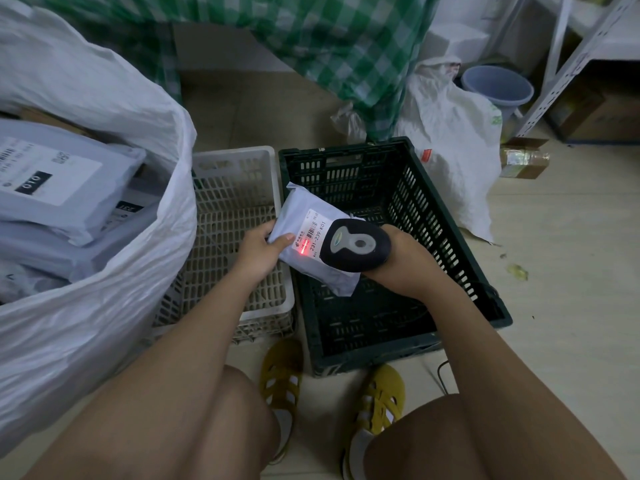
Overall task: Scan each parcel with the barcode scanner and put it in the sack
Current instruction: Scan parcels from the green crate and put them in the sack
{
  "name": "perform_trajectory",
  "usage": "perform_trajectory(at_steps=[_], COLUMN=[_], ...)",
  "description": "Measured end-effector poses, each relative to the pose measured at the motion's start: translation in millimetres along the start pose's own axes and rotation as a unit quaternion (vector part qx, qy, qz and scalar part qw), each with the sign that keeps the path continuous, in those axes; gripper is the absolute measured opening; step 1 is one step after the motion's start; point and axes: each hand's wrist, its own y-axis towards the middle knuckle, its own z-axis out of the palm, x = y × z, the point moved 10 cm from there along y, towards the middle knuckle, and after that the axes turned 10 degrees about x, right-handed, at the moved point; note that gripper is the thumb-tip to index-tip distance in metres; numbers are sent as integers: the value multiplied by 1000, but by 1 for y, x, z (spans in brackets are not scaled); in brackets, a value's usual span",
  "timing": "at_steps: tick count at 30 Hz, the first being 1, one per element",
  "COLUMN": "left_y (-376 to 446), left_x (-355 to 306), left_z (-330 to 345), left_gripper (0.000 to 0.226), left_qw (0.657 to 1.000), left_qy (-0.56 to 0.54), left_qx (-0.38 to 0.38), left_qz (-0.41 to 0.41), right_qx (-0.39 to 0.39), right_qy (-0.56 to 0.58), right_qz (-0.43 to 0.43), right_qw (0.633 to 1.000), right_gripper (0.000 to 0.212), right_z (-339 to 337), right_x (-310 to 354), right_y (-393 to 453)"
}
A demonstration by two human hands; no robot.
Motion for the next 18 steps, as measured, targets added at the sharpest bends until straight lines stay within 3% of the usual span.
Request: perform_trajectory(at_steps=[3,6,13,18], left_y=[0,-4,-31,-70], left_x=[1,-3,-39,-88], left_z=[-1,-2,-4,-16], left_gripper=[33,31,30,28], left_qw=[1000,1000,998,995], left_qy=[-4,-2,-25,-21], left_qx=[-1,-6,-36,-40], left_qz=[-6,0,36,89], right_qx=[-8,-34,-92,-56], right_qy=[17,100,370,347], right_qz=[-9,-17,28,27], right_qw=[1000,994,924,936], right_gripper=[18,24,28,24], right_z=[4,2,1,-19], right_x=[-6,-12,-13,18], right_y=[5,5,-12,-45])
